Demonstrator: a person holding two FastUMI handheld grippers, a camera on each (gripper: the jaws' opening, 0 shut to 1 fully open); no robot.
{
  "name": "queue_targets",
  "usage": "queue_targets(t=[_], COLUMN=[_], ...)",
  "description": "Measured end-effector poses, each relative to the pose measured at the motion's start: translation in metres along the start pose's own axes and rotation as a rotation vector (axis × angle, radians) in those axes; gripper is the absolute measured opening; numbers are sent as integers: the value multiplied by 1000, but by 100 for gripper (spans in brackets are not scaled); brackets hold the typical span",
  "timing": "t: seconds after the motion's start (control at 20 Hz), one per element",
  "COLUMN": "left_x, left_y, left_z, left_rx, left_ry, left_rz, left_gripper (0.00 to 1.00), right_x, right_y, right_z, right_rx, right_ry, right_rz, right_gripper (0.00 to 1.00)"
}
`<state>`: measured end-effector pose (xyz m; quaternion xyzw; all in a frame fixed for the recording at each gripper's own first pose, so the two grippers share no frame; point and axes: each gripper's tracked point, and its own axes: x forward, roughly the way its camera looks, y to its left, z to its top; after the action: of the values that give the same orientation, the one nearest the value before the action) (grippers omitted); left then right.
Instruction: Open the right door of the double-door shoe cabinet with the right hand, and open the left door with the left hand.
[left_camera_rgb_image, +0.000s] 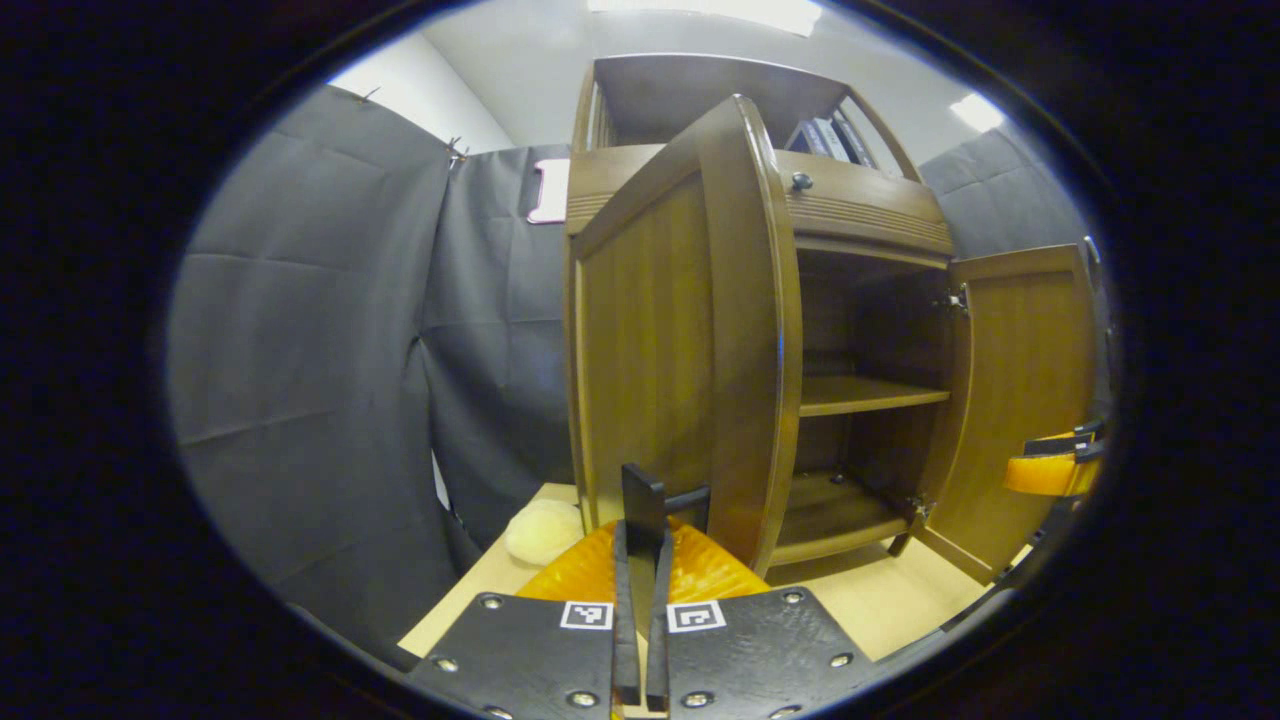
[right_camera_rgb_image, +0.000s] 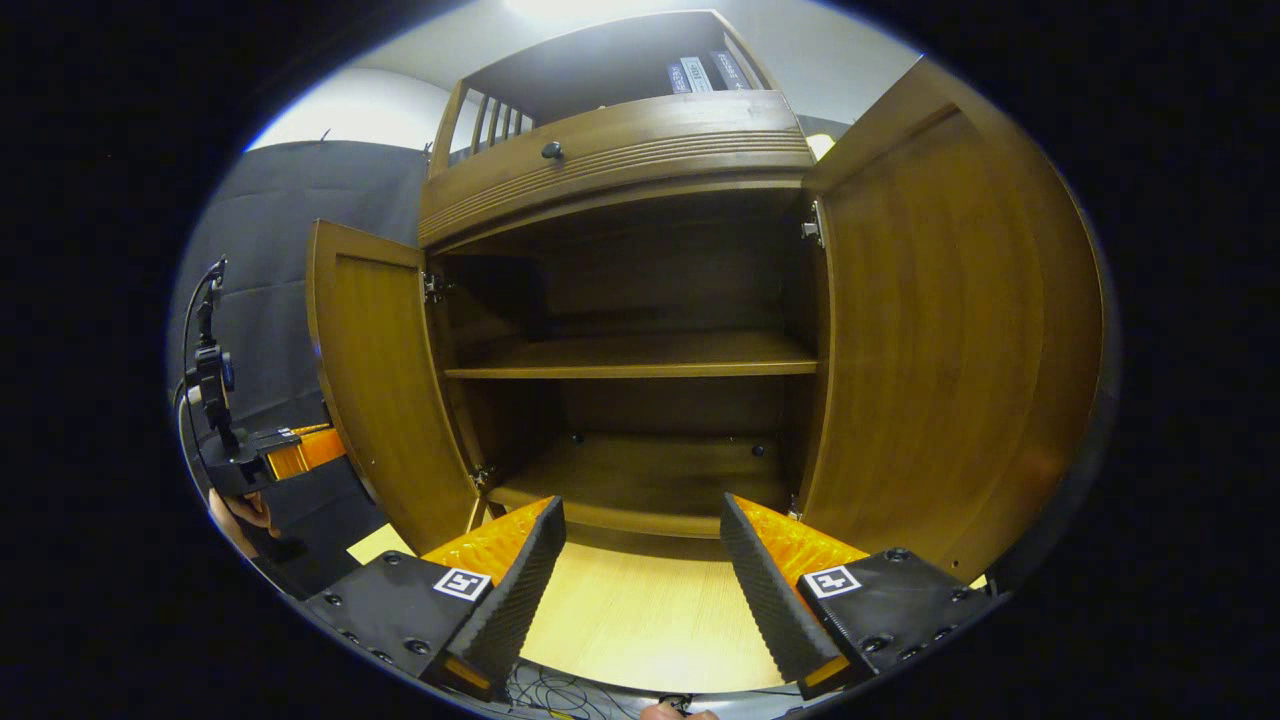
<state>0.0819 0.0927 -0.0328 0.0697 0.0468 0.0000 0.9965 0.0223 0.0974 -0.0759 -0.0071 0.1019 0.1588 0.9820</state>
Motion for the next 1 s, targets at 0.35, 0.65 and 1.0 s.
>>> queue_targets(t=[0.35,0.65,1.0], left_x=[-27,-34,-34], left_y=[63,115,169], left_z=[4,4,2], left_rx=[68,26,7], left_ry=[-66,-80,-65], left_rz=[16,-28,-77], left_gripper=[5,4,5], right_x=[4,12,18], right_y=[13,22,-5], right_z=[2,16,33], right_rx=[-23,-45,-74], right_ry=[-6,-28,-26], right_rz=[19,16,-74], right_gripper=[92,98,98])
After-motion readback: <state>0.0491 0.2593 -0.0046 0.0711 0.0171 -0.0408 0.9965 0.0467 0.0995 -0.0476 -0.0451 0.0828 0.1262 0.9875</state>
